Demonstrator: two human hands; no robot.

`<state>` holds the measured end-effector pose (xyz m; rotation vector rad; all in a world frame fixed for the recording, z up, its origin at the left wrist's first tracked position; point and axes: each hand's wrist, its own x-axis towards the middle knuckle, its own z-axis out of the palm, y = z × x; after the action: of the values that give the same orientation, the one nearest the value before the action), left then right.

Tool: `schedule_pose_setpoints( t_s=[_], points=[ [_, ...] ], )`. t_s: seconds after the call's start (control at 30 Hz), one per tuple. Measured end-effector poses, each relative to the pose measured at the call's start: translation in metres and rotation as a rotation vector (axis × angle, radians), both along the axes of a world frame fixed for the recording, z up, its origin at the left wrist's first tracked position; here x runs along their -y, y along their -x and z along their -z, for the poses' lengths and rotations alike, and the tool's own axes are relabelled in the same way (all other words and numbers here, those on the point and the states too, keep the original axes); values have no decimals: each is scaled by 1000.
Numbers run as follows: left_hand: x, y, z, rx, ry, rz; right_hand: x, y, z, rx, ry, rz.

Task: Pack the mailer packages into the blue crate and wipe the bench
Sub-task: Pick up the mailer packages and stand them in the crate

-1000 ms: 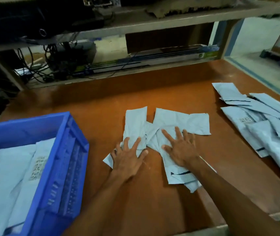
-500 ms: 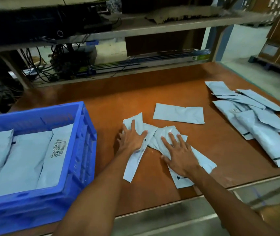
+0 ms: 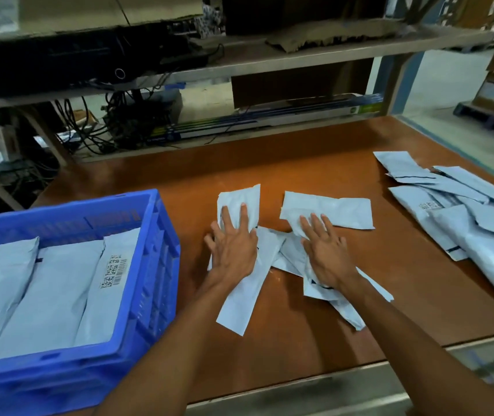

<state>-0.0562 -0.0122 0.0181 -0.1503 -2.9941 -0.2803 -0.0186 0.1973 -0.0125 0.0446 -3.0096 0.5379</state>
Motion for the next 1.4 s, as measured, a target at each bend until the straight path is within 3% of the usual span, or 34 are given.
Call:
schedule_pose_setpoints(
  t_s=[0.17, 0.3, 0.43, 0.57, 0.7, 0.83, 0.93, 1.03, 1.13, 1.27, 1.33, 1.4],
  points=[
    [37, -12, -101, -201, -57, -31, 60, 21, -87, -217, 81, -20],
    [120, -32, -151, -252, -71, -66, 150, 21, -153, -389, 246, -108],
    [231, -53, -144, -142, -47, -194, 263, 6, -184, -414, 432, -226],
    [304, -78, -107, 12, 27, -275, 363, -16, -160, -353, 209, -287],
    [328, -73, -85, 226, 29, -214, 399, -25, -123, -118, -111, -189],
    [334, -66, -82, 436, 145, -122, 394, -16, -99, 406, -260, -193],
    [339, -68, -80, 442, 306, -70, 388, -9, -88, 551, -349, -224],
    [347, -68, -81, 450, 292, -70, 390, -9, -90, 607, -379, -228],
    [344, -66, -91, 269, 210, -61, 385, -13, -118, 356, -311, -273],
    [295, -61, -117, -94, 15, 99, 331, -17, -174, -215, 144, -131],
    [246, -61, -126, -160, -88, 214, 285, -20, -187, -335, 204, -13],
    [189, -69, -126, -180, -118, 319, 232, -26, -181, -323, 189, 71]
  ],
)
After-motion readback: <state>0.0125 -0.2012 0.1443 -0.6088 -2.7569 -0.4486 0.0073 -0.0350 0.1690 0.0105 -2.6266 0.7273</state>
